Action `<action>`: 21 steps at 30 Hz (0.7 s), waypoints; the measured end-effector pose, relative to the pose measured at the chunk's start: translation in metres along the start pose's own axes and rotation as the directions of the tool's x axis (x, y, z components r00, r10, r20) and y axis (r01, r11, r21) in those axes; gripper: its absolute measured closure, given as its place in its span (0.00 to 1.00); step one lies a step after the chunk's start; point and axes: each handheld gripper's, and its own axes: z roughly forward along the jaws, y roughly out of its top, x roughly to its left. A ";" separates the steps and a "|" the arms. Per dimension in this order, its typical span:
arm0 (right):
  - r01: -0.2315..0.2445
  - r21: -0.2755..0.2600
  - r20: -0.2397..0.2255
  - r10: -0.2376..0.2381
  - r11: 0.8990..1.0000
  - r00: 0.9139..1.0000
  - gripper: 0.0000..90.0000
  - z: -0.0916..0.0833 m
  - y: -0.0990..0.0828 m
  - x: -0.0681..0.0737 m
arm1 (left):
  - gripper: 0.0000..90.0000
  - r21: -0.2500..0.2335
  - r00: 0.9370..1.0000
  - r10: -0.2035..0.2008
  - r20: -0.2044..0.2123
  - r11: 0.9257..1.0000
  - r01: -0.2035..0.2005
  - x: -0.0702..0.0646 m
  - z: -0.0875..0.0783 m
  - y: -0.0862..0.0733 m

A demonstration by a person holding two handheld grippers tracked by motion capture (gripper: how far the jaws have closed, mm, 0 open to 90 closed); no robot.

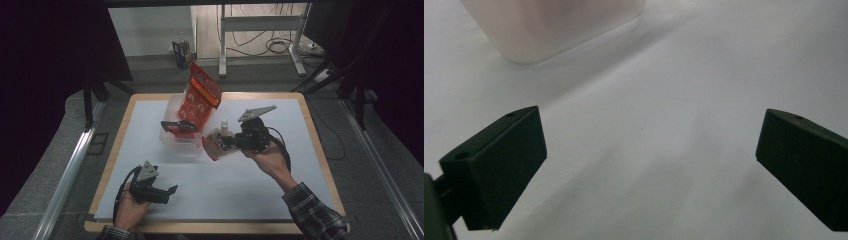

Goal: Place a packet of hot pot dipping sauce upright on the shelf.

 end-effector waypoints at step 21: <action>0.085 0.039 -0.033 -0.083 0.996 0.996 0.98 0.036 0.032 -0.005 | 0.00 0.010 1.000 0.015 -0.001 1.000 -0.015 -0.001 0.001 0.000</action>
